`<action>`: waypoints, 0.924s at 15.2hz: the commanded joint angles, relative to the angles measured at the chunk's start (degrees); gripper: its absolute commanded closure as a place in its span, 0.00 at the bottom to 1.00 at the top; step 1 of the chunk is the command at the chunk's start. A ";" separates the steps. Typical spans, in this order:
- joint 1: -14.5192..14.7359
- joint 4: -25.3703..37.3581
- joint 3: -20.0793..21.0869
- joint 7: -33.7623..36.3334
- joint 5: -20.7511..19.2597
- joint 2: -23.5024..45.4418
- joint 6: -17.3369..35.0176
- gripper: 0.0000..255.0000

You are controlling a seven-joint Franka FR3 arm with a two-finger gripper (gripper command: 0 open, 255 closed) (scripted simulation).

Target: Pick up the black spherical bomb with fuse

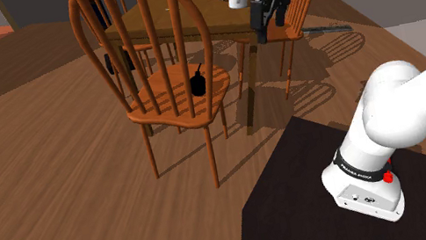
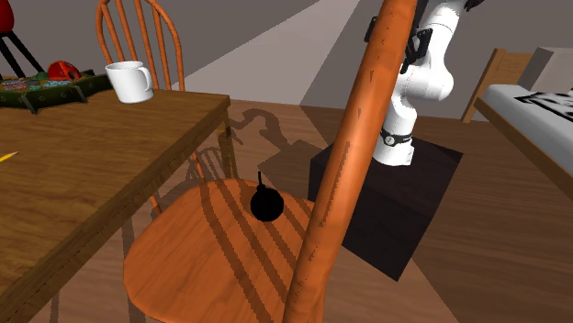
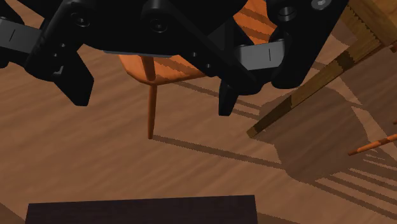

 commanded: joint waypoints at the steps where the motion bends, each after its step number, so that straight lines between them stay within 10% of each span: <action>1: 0.00 0.00 0.00 0.00 0.00 0.00 0.00 0.00; 14: -1.07 8.92 -8.79 -10.91 0.29 25.56 15.99 0.00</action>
